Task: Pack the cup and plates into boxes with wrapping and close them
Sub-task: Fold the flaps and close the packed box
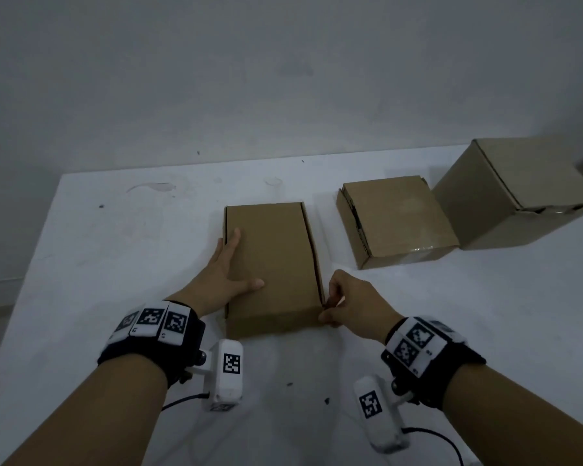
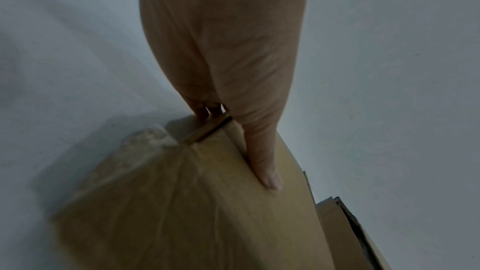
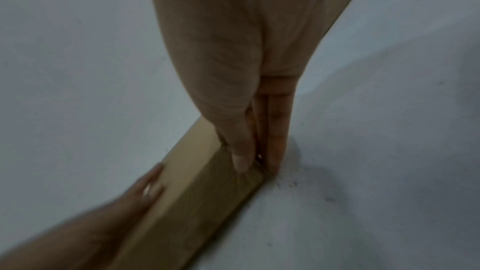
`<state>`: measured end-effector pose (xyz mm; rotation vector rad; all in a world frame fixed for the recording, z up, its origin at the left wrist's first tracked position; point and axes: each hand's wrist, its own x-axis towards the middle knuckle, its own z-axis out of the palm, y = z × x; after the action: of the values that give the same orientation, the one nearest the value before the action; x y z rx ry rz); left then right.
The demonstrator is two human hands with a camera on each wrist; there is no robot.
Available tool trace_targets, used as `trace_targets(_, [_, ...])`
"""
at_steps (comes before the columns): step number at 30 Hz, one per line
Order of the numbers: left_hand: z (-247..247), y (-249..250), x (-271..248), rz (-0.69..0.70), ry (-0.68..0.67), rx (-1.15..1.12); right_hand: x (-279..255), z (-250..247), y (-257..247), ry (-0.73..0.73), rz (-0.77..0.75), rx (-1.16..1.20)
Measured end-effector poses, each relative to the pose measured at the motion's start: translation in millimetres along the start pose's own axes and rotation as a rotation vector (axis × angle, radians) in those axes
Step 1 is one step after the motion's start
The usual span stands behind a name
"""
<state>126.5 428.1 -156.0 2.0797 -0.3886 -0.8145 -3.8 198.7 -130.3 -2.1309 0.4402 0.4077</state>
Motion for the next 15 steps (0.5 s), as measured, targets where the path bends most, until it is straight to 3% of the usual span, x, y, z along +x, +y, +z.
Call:
trace_targets(5, [0, -2, 2, -0.004, 0.005, -0.007, 1, 4, -10, 0.031, -0.118, -0.547])
trace_targets(9, [0, 5, -2, -0.003, 0.047, -0.011, 6, -3, -21, 0.013, -0.384, -0.837])
trace_targets(12, [0, 2, -13, -0.011, 0.195, -0.134, 18, 6, -33, -0.074, -0.516, -0.955])
trace_targets(15, [-5, -10, -24, -0.174, 0.354, -0.401, 29, 14, -32, -0.172, -0.483, -0.995])
